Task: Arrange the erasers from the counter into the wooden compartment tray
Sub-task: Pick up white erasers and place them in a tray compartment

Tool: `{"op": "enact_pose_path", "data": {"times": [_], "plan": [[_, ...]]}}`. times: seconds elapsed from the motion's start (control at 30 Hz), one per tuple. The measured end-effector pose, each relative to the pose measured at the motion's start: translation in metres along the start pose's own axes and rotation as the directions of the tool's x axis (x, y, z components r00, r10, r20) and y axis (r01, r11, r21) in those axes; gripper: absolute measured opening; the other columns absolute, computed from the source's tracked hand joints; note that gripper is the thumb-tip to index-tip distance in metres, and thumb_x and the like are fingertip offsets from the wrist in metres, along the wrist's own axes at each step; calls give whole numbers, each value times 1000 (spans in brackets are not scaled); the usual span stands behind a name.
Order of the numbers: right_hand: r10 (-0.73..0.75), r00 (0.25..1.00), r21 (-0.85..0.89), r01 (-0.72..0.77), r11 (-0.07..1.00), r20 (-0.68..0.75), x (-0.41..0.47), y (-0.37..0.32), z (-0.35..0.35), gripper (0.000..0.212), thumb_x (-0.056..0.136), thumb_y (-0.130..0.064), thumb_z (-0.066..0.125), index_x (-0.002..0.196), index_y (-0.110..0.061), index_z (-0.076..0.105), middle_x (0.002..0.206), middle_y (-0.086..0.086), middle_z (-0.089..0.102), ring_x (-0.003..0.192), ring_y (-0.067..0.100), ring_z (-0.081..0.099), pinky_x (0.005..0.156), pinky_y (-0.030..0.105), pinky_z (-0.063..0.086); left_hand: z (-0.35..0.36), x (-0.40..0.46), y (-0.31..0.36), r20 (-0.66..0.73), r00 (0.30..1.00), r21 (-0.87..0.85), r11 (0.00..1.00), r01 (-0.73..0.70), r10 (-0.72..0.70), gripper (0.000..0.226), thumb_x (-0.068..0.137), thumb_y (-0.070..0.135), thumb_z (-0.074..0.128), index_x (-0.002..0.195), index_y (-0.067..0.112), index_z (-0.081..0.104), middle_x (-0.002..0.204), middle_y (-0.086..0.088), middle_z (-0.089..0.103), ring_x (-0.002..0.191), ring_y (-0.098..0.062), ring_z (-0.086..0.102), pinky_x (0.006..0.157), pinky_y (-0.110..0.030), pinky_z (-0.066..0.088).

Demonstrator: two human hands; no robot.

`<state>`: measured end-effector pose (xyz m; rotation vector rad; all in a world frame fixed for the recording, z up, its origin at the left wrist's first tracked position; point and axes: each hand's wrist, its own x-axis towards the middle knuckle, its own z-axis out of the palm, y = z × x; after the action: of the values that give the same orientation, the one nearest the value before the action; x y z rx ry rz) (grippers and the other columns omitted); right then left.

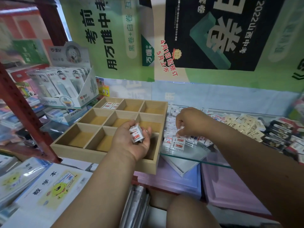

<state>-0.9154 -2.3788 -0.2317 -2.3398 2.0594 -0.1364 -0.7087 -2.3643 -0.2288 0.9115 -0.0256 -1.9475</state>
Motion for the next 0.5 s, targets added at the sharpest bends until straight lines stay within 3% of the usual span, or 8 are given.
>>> {"op": "enact_pose_path", "data": {"times": [0.2, 0.4, 0.43, 0.5], "plan": [[57, 998, -54, -57, 997, 9, -10, 6, 6, 19, 73, -31, 76, 87, -22, 68, 89, -4, 60, 88, 14, 50, 79, 35, 49, 2, -1, -5, 23, 1000, 41, 999, -5, 4, 20, 91, 24, 59, 76, 10, 58, 74, -5, 53, 87, -26, 62, 40, -14, 47], [62, 998, -55, -60, 997, 31, -11, 1, 0, 10, 76, -26, 72, 77, -20, 63, 83, -3, 64, 80, 15, 55, 70, 29, 47, 3, -2, -9, 48, 999, 144, 990, -12, 5, 18, 91, 23, 59, 77, 11, 61, 63, -6, 56, 79, -24, 62, 40, -14, 46], [79, 997, 10, -79, 997, 12, -13, 0, -7, 9, 77, -24, 71, 76, -17, 65, 81, -3, 65, 78, 15, 58, 69, 28, 48, 3, -2, -9, 51, 999, 168, 986, -16, 7, 18, 90, 21, 59, 76, 11, 61, 58, -6, 57, 77, -24, 62, 39, -14, 46], [141, 989, 322, -120, 939, -41, -15, -3, -27, 10, 78, -21, 73, 79, -13, 69, 78, -3, 68, 71, 11, 62, 64, 24, 48, 4, -2, -10, 68, 998, 226, 974, -25, 10, 15, 89, 18, 59, 77, 10, 62, 53, -6, 57, 75, -23, 63, 39, -14, 45]]}}
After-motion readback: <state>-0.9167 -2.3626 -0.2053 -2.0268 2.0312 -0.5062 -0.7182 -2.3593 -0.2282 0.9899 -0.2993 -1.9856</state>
